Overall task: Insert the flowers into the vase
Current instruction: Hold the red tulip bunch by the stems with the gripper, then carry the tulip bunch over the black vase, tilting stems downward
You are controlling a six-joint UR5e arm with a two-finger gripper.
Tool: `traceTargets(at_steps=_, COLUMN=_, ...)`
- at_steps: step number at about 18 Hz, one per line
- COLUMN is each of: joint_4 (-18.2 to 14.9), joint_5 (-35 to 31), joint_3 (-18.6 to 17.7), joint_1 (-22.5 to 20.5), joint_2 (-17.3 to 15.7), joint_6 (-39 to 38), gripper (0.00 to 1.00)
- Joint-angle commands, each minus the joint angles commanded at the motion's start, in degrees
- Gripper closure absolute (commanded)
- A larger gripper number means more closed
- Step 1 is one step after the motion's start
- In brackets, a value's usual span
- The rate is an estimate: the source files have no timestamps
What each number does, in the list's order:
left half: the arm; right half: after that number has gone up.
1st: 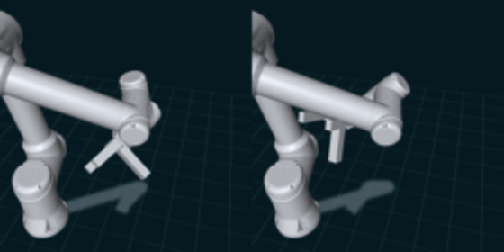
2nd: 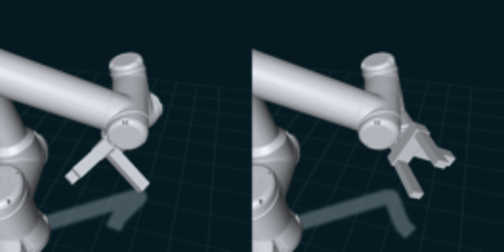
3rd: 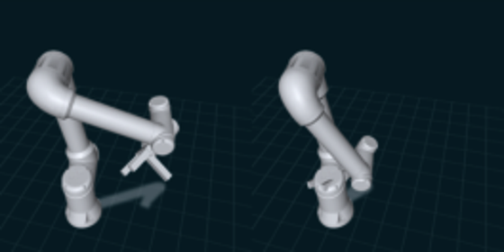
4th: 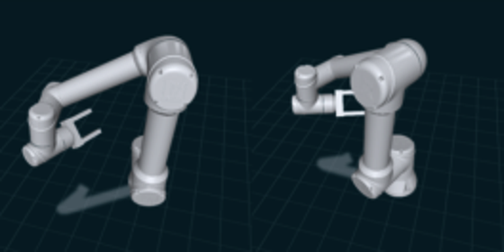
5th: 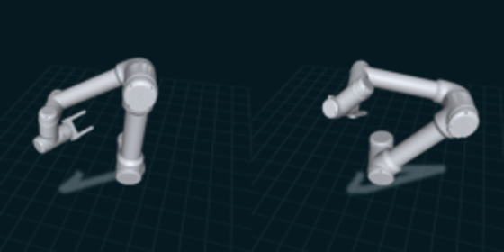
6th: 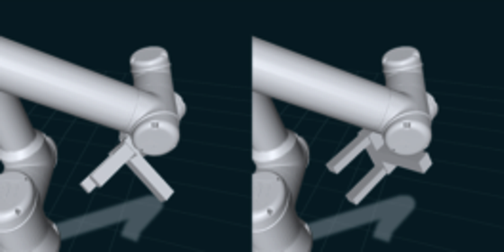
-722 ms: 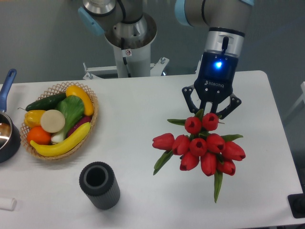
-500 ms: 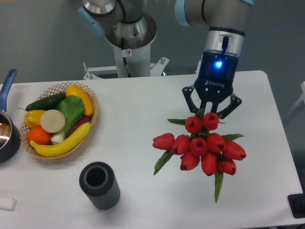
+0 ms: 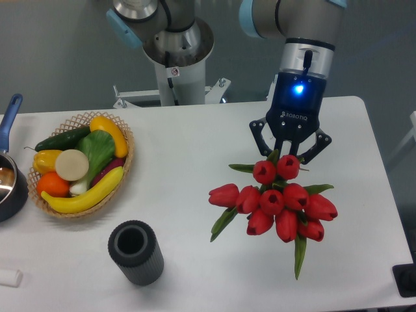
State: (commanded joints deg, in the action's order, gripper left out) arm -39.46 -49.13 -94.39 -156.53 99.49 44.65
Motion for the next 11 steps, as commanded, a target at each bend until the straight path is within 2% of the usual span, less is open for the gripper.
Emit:
traceTargets(at_steps=7, joint_4=0.09, joint_5=0.09, joint_3=1.75, joint_1=2.02, joint_2=0.88, joint_6=0.0, gripper=0.79)
traceTargets(at_steps=11, joint_4=0.17, joint_5=0.26, joint_3=4.03, joint_1=6.75, joint_2=1.93, joint_6=-0.09, gripper=0.79)
